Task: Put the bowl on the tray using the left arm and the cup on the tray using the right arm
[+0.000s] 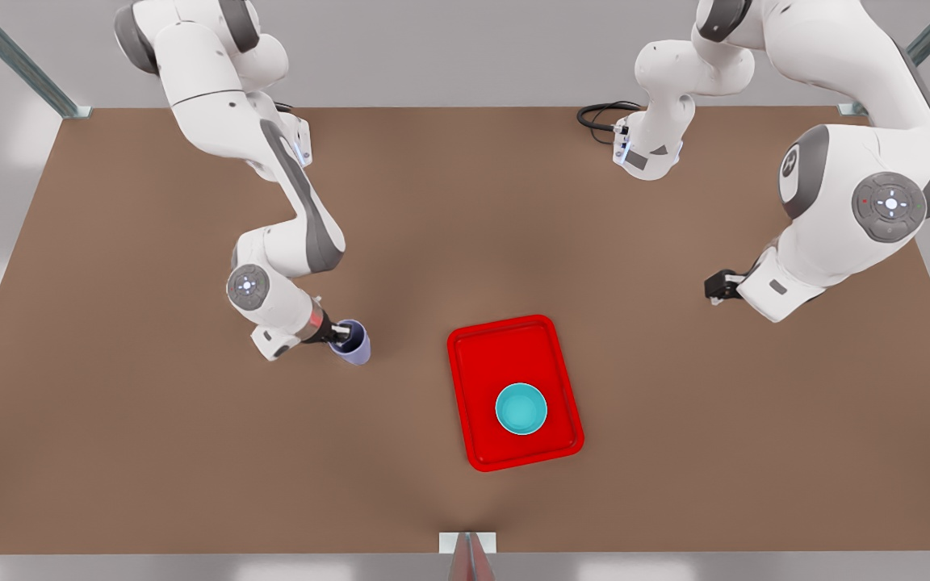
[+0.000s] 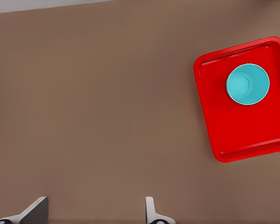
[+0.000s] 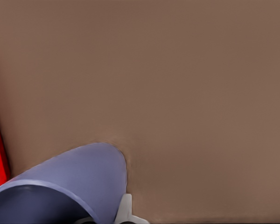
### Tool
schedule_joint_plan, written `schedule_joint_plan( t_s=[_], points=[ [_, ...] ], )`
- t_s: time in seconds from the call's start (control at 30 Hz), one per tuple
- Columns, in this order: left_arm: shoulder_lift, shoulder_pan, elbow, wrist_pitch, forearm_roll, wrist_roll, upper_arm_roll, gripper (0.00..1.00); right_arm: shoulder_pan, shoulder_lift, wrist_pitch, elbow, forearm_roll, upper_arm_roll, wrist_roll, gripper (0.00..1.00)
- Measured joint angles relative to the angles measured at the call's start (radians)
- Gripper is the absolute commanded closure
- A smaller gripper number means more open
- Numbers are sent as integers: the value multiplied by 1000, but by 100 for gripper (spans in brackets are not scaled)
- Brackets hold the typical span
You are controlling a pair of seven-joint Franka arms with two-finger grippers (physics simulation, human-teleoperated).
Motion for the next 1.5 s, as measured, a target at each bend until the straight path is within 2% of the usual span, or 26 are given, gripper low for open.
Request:
schedule_joint_plan(
  t_s=[0.13,0.27,0.37,0.47,0.63,0.73,0.97,1.0,1.03,1.07,1.17,1.3,1.33,1.37,1.5],
  points=[
    [2,1,0,0,1,0,2,0,51,85,8,171,-3,89,243,79],
    [4,1,0,0,1,-2,2,0,69,120,-4,277,22,92,322,79],
    [5,1,0,0,1,-2,2,0,99,193,4,366,25,91,371,79],
    [6,1,0,0,1,-2,4,0,100,328,8,526,23,76,378,79],
    [6,1,0,0,1,-2,6,0,134,358,11,560,24,68,421,79],
    [8,1,0,-5,1,-3,6,0,177,427,19,616,20,56,452,79],
    [8,1,0,-8,4,-3,6,0,255,409,20,548,1,52,467,79],
    [8,1,0,-8,4,-3,6,0,255,421,32,548,1,47,477,72],
    [8,0,0,-12,4,-3,6,0,257,433,36,552,-3,46,530,53],
    [8,0,0,-13,4,-11,6,0,256,435,33,553,-8,46,537,48],
    [8,0,0,-14,4,-12,6,0,257,442,40,554,-29,40,540,37],
    [8,0,-1,-14,3,-14,5,0,257,442,40,554,-29,40,539,37],
    [8,0,0,-14,3,-24,5,0,257,439,40,554,-28,40,539,22],
    [6,0,0,-15,2,-27,5,0,258,431,39,553,-27,39,539,11],
    [0,0,0,-21,2,-27,5,0,258,342,19,530,-28,9,519,6]
  ],
)
